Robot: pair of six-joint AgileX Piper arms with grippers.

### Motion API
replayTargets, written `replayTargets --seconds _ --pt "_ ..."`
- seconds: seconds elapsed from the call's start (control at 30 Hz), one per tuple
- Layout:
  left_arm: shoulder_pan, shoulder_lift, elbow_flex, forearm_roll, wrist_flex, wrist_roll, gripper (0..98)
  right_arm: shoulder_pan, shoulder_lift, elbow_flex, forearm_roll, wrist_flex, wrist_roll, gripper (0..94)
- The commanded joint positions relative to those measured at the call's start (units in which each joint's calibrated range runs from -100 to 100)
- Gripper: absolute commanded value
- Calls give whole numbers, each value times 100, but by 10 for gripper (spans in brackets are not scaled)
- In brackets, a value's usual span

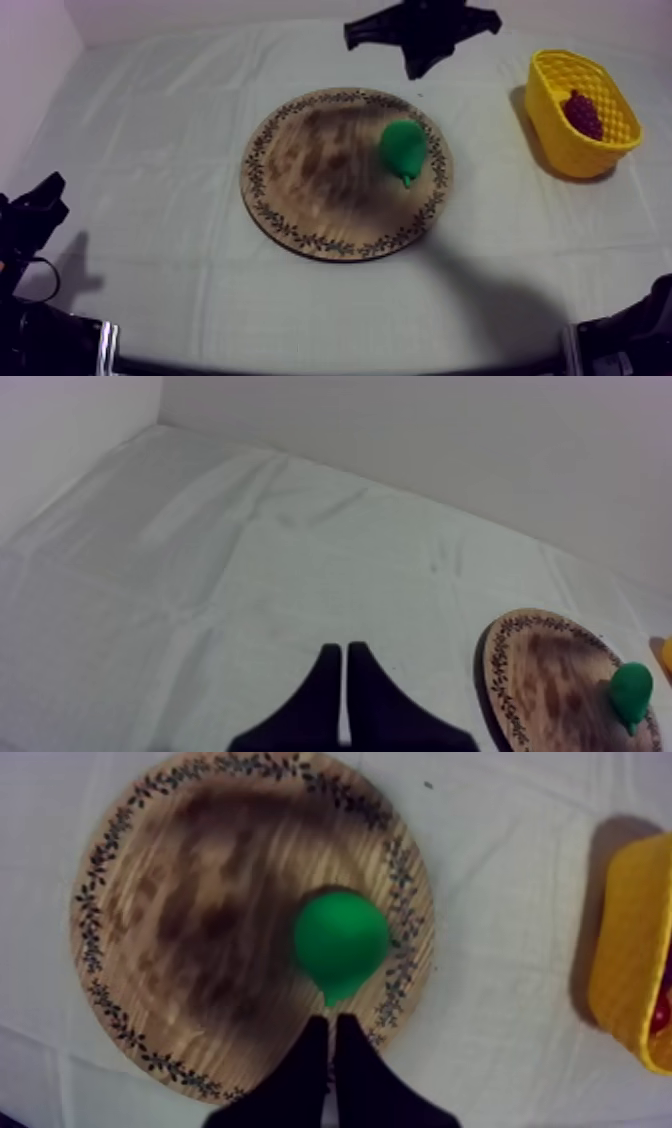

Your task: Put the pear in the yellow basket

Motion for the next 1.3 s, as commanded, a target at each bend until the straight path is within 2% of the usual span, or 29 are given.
replayTargets --seconds 0.0,0.23,0.3,0.57,0.7,0.9,1.27 --pt "2 0 0 -2 -1 -1 1 25 162 17 -10 35 -58 2" --pt "2 0 0 -2 -1 -1 1 169 444 -33 -128 43 -156 3" --pt "2 0 0 -2 -1 -1 1 221 479 -63 -208 43 -103 49" --pt "2 0 0 -2 -1 -1 1 298 504 -78 -245 2 -156 675" --pt "2 0 0 -2 -1 -1 1 318 483 -51 -233 -98 -193 848" --pt "2 0 0 -2 -1 -1 1 342 516 292 -316 -504 -201 914" --pt "2 0 0 -2 -1 -1 1 375 972 797 -460 -1530 1 908"
